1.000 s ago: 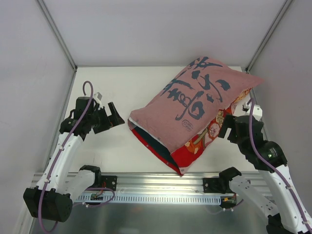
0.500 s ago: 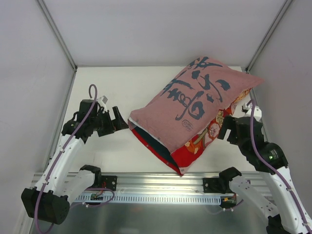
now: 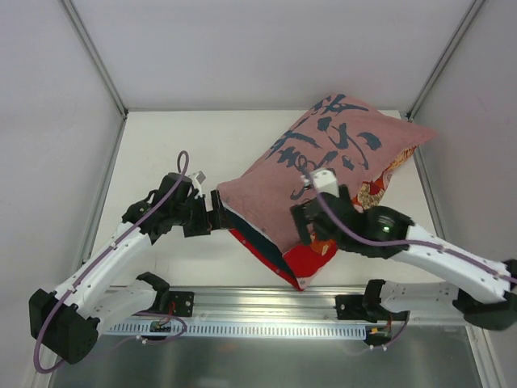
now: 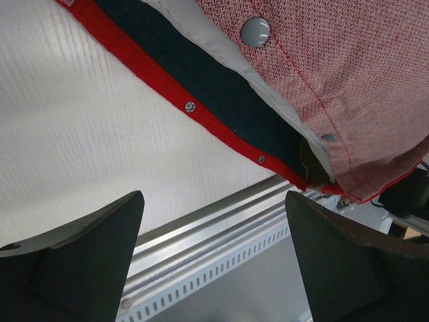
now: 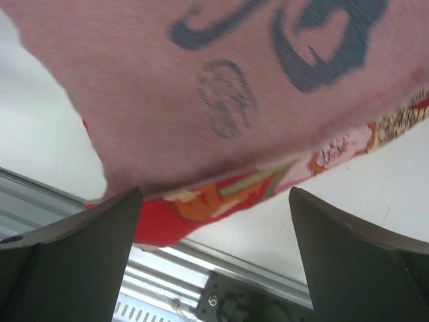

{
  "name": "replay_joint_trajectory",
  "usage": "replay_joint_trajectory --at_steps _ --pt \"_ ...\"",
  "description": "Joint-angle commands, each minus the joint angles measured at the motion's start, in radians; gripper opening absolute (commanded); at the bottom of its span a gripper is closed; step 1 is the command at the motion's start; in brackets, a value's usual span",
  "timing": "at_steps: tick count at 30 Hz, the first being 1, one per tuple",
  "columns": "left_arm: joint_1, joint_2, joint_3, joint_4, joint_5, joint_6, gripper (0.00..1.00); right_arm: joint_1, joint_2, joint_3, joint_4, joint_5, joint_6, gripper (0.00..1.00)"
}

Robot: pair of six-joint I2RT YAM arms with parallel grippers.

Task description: Remove the pillowcase from the pillow

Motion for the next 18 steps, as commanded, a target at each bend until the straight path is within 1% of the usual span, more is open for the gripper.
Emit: replay_joint_trajectory --at_steps 1,2,4,5,6,10,11,13,14,16,17,18 --pt "0.008 -0.007 0.023 0.016 -0.057 -0.025 0.88 0.147 0.233 0.159 -0.045 0.226 0.030 0.96" --pt "0.038 -0.009 0.026 0.005 -0.045 -0.024 0.88 0.186 0.272 0.181 -0.050 0.243 0.014 0.96" --pt "0.080 -0.009 0.024 0.002 -0.011 -0.033 0.88 0.204 0.355 0.218 -0.013 0.223 -0.048 0.96" --pt "0.120 -0.007 0.021 0.000 0.000 -0.043 0.88 0.204 0.375 0.221 0.007 0.182 -0.068 0.96" --pt "0.138 -0.004 0.017 0.000 0.008 -0.048 0.87 0.204 0.395 0.223 0.037 0.172 -0.084 0.96" --pt "0.168 -0.007 0.009 0.000 0.018 -0.071 0.86 0.203 0.498 0.236 0.054 0.139 -0.113 0.99" --pt "0.168 -0.009 0.007 0.000 0.021 -0.076 0.86 0.204 0.528 0.232 0.056 0.132 -0.113 0.96" --pt "0.168 -0.010 0.004 0.000 0.024 -0.079 0.87 0.201 0.549 0.224 0.058 0.143 -0.110 0.88" --pt "0.168 -0.013 0.003 0.000 0.032 -0.079 0.87 0.198 0.559 0.215 0.059 0.158 -0.108 0.78" --pt "0.168 -0.016 0.000 0.002 0.041 -0.074 0.86 0.177 0.559 0.204 0.058 0.157 -0.102 0.66" --pt "0.168 -0.016 -0.002 0.002 0.046 -0.070 0.86 0.169 0.556 0.200 0.058 0.161 -0.101 0.52" --pt "0.169 -0.024 -0.003 0.002 0.051 -0.067 0.86 0.149 0.546 0.187 0.061 0.161 -0.104 0.47"
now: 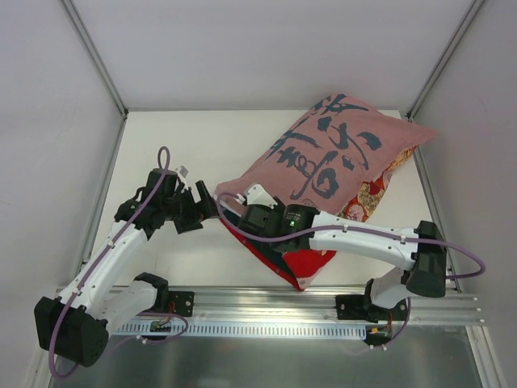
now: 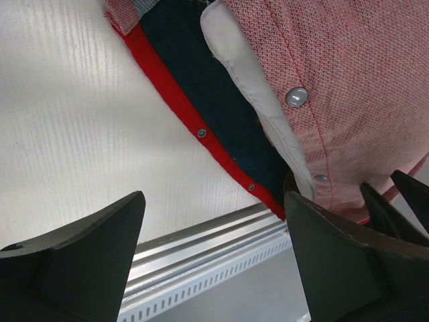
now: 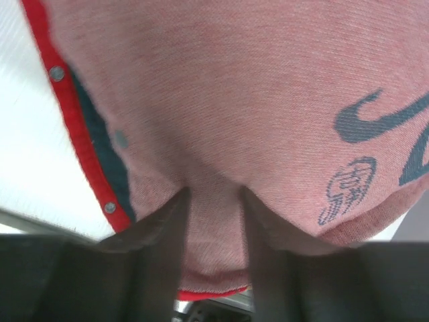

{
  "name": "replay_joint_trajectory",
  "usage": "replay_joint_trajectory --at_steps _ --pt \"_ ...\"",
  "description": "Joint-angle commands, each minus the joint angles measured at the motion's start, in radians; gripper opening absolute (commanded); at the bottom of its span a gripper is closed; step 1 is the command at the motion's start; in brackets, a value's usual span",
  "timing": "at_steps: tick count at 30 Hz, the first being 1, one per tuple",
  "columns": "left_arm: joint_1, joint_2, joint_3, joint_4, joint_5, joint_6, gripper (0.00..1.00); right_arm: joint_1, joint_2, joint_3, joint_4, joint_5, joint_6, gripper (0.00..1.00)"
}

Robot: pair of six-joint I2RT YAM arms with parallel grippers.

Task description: Remove the pillowcase from the pillow

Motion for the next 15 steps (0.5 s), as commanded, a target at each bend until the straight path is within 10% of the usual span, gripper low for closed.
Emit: replay_joint_trajectory --at_steps 1,6,15 --pt "0.003 -0.029 -0.006 0.001 0.039 -0.009 0.86 -0.049 -0.035 -0.011 0.005 0.028 -0.008 0.35" --pt "0.003 -0.040 -0.003 0.001 0.044 -0.007 0.88 -0.109 -0.129 -0.060 0.044 -0.006 -0.040 0.01" --pt "-0.042 -0.005 -0.006 0.044 0.047 -0.050 0.91 -0.134 -0.256 -0.050 0.080 -0.040 -0.030 0.01"
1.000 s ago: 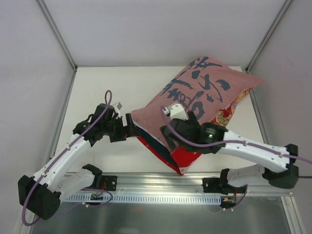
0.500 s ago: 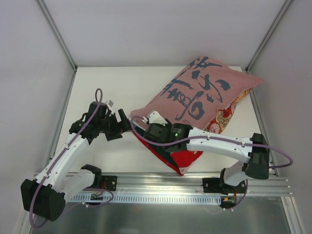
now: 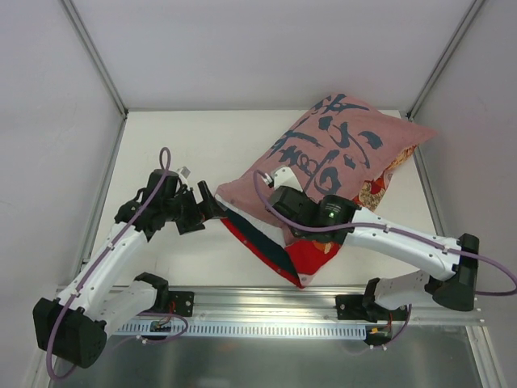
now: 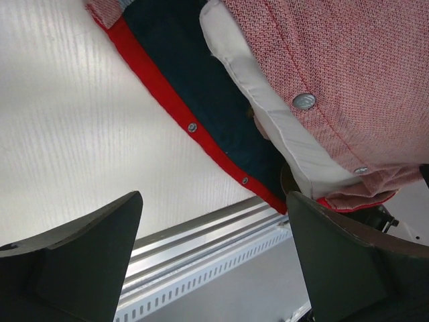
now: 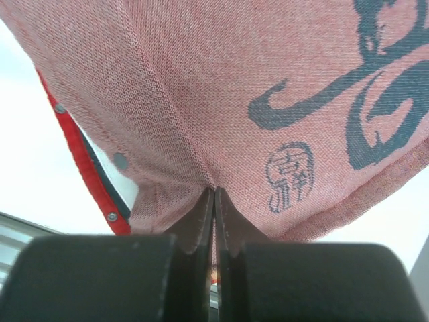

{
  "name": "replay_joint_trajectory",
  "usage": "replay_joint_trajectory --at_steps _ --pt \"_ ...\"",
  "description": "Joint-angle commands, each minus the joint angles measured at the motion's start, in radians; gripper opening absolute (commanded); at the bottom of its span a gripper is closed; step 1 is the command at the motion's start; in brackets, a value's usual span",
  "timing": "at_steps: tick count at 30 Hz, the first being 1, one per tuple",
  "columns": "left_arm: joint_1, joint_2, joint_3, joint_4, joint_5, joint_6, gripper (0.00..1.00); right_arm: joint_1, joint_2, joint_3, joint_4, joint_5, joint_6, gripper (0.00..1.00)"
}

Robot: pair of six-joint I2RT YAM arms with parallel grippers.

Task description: Remove the pillowcase from the pillow

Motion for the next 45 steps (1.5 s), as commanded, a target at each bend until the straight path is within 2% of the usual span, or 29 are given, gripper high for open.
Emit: replay_joint_trajectory --at_steps 1,8,13,19,26,35,36,38,40,42,45 --pt "-0.035 0.015 -0.001 0.037 0.025 -0.045 0.91 -0.017 -0.077 0.038 0.023 0.004 -0.001 0.01" --pt "-0.144 0.078 -0.023 0.158 0.022 -0.145 0.93 -0.145 -0.114 0.096 0.091 -0.115 -0.025 0.01" --pt "-0.234 0.133 -0.043 0.315 0.007 -0.240 0.98 -0.196 -0.111 0.112 0.124 -0.167 0.005 0.01" --pt "-0.313 0.234 -0.067 0.544 -0.010 -0.341 0.99 -0.276 -0.133 0.139 0.126 -0.204 0.089 0.01" --pt "-0.330 0.325 -0.078 0.749 -0.038 -0.386 0.99 -0.397 -0.196 0.115 0.148 -0.302 0.143 0.01" --pt "-0.354 0.530 -0.003 0.850 -0.041 -0.378 0.98 -0.414 -0.185 0.106 0.154 -0.364 0.168 0.01" --pt "-0.354 0.540 0.002 0.863 -0.047 -0.384 0.93 -0.412 -0.182 0.106 0.152 -0.368 0.169 0.01" --pt "-0.353 0.540 0.018 0.863 -0.056 -0.383 0.55 -0.415 -0.182 0.101 0.149 -0.375 0.169 0.01" --pt "-0.345 0.518 0.046 0.806 -0.065 -0.371 0.00 -0.423 -0.188 0.099 0.138 -0.378 0.166 0.01" --pt "-0.330 0.483 0.048 0.765 -0.058 -0.368 0.00 -0.429 -0.196 0.107 0.115 -0.367 0.160 0.01" --pt "-0.278 0.350 -0.006 0.731 -0.044 -0.378 0.00 -0.449 -0.202 0.121 0.086 -0.347 0.130 0.01"
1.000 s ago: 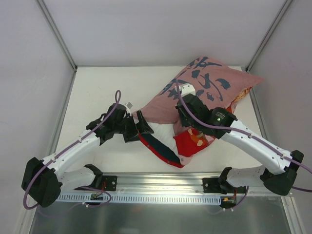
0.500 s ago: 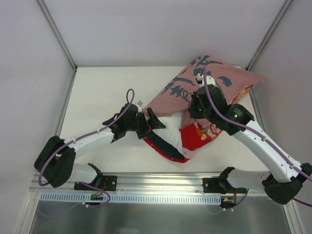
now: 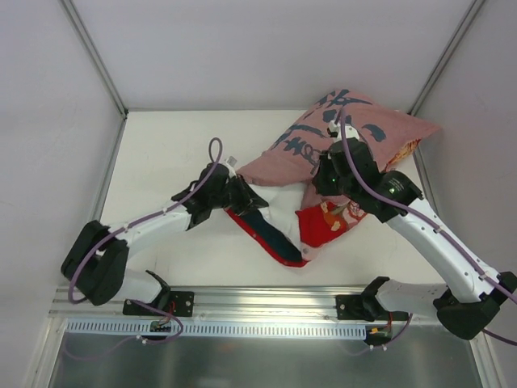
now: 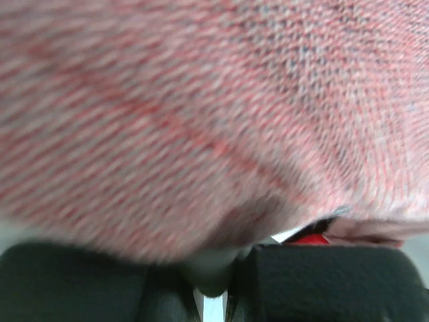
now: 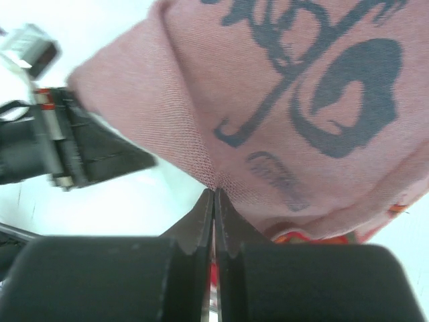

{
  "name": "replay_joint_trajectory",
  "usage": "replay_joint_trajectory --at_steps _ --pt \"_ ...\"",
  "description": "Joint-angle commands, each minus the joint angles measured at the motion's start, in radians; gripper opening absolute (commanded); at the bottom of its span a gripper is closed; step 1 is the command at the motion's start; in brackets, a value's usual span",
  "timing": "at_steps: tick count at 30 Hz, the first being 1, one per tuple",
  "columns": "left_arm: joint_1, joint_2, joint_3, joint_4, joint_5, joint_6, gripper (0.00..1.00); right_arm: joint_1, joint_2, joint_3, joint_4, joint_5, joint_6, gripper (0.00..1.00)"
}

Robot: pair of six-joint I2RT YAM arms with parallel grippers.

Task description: Remove the pillowcase from the pillow

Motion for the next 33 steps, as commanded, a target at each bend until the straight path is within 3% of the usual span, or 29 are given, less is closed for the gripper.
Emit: replay_joint_trajectory --at_steps 1,5,10,13,14,15,17,18,20,28,32,33 --pt "0.066 -0.215 -0.036 -0.048 0.008 0.005 0.00 -0.023 -0.024 0.051 -0.024 0.020 -0.028 0.01" --pt "0.189 -0.359 -0.041 -0.181 0.111 0.037 0.00 -0.030 0.010 0.053 -0.041 0.031 -0.035 0.01" --pt "0.241 -0.457 -0.047 -0.271 0.166 0.060 0.00 -0.073 0.114 0.030 -0.024 0.106 -0.009 0.01" --pt "0.243 -0.471 -0.044 -0.286 0.183 0.057 0.00 -0.141 0.193 0.049 -0.010 -0.016 -0.018 0.02" --pt "0.243 -0.474 -0.044 -0.291 0.186 0.054 0.00 -0.130 0.209 0.071 -0.024 -0.055 -0.025 0.15" --pt "0.243 -0.475 -0.039 -0.292 0.194 0.056 0.00 -0.106 0.211 0.097 -0.023 -0.066 -0.041 0.54" --pt "0.243 -0.472 -0.033 -0.297 0.194 0.053 0.00 0.009 0.193 0.111 -0.012 -0.028 -0.059 0.91" --pt "0.243 -0.469 -0.030 -0.297 0.197 0.050 0.00 0.038 0.170 0.122 -0.016 -0.002 -0.062 0.96" --pt "0.244 -0.465 -0.019 -0.300 0.203 0.043 0.00 0.112 0.141 0.117 -0.017 -0.008 -0.042 1.00" --pt "0.244 -0.456 0.014 -0.315 0.199 0.037 0.00 0.287 0.009 -0.077 0.005 0.020 0.074 0.96" --pt "0.243 -0.448 0.036 -0.329 0.197 0.045 0.00 0.307 0.001 -0.197 0.025 -0.001 0.132 0.99" --pt "0.243 -0.445 0.043 -0.335 0.197 0.046 0.00 0.309 -0.001 -0.216 0.043 -0.012 0.137 0.95"
